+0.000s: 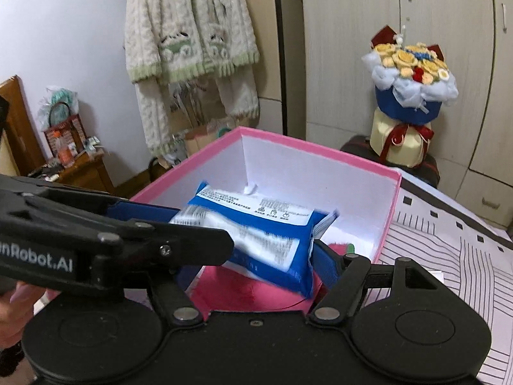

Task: Organize soft objects
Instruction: 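Carry the blue wipe pack over the pink box with the left tool, then open the left tool to drop the wipe pack into the box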

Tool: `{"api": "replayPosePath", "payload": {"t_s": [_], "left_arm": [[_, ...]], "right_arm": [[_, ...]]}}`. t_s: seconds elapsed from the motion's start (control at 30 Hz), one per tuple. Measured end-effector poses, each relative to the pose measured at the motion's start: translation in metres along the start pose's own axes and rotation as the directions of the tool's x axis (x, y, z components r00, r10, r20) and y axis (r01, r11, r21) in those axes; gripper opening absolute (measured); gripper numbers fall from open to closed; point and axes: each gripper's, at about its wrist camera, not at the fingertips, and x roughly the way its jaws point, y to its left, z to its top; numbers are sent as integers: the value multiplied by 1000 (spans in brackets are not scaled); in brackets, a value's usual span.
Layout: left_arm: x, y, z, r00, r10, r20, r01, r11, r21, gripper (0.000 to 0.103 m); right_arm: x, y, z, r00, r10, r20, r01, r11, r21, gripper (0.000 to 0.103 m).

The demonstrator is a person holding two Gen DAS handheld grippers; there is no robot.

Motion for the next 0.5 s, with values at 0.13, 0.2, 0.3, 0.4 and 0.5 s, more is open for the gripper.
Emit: {"api": "replayPosePath", "payload": {"t_s": [0.13, 0.2, 0.3, 0.4, 0.5], "left_arm": [[-13, -4, -2, 998, 31, 51, -33, 999, 38, 64], [-22, -7, -5, 994, 67, 89, -73, 995, 66, 64], [-34, -10, -9, 992, 79, 100, -88, 992, 88, 64], [-44, -16, -13, 993, 68, 100, -79, 990, 113, 64], [-59, -25, -18, 991, 68, 114, -84, 986, 141, 64]], "right_arm": [[-6, 1, -2, 999, -31, 16, 31, 999, -10, 76], [-13, 0, -3, 999, -37, 29, 38, 999, -13, 76], [-23, 0, -5, 999, -40, 35, 41, 999, -18, 76], [-38, 3, -9, 997, -58, 44, 60, 998, -32, 76], [-54, 6, -14, 997, -53, 58, 56, 997, -44, 76]]}}
